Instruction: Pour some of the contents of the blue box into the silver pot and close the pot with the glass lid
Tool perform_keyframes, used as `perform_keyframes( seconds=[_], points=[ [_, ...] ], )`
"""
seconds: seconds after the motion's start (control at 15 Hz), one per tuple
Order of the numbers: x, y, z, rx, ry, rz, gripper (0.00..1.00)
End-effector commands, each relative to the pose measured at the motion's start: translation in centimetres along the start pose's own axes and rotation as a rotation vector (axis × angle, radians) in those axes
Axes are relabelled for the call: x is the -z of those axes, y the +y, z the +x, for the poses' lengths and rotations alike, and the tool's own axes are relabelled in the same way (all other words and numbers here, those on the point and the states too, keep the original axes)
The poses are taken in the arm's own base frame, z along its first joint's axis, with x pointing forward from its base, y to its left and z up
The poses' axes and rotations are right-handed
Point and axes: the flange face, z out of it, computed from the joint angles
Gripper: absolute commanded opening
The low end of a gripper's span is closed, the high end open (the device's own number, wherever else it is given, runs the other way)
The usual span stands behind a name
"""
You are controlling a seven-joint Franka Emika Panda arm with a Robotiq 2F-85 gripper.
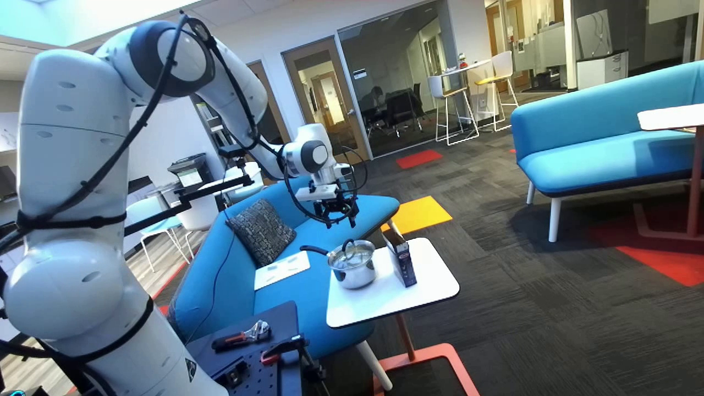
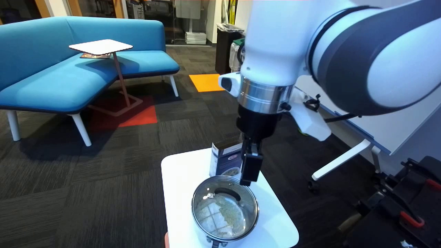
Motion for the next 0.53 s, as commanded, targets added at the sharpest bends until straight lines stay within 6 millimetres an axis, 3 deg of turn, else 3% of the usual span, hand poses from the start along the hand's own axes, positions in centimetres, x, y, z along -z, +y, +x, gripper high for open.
perform_keyframes(
  seconds=[0.0, 0.2, 0.27, 0.47],
  points=[
    [3.8, 0.8, -4.3, 0.031, 0.041, -0.012, 1.0],
    [5.4, 1.3, -5.6, 0.052, 0.058, -0.007, 1.0],
    [4.2, 1.3, -3.9, 0.035, 0.031, -0.007, 1.0],
    [5.1, 1.4, -4.8, 0.043, 0.037, -0.01, 1.0]
  ],
)
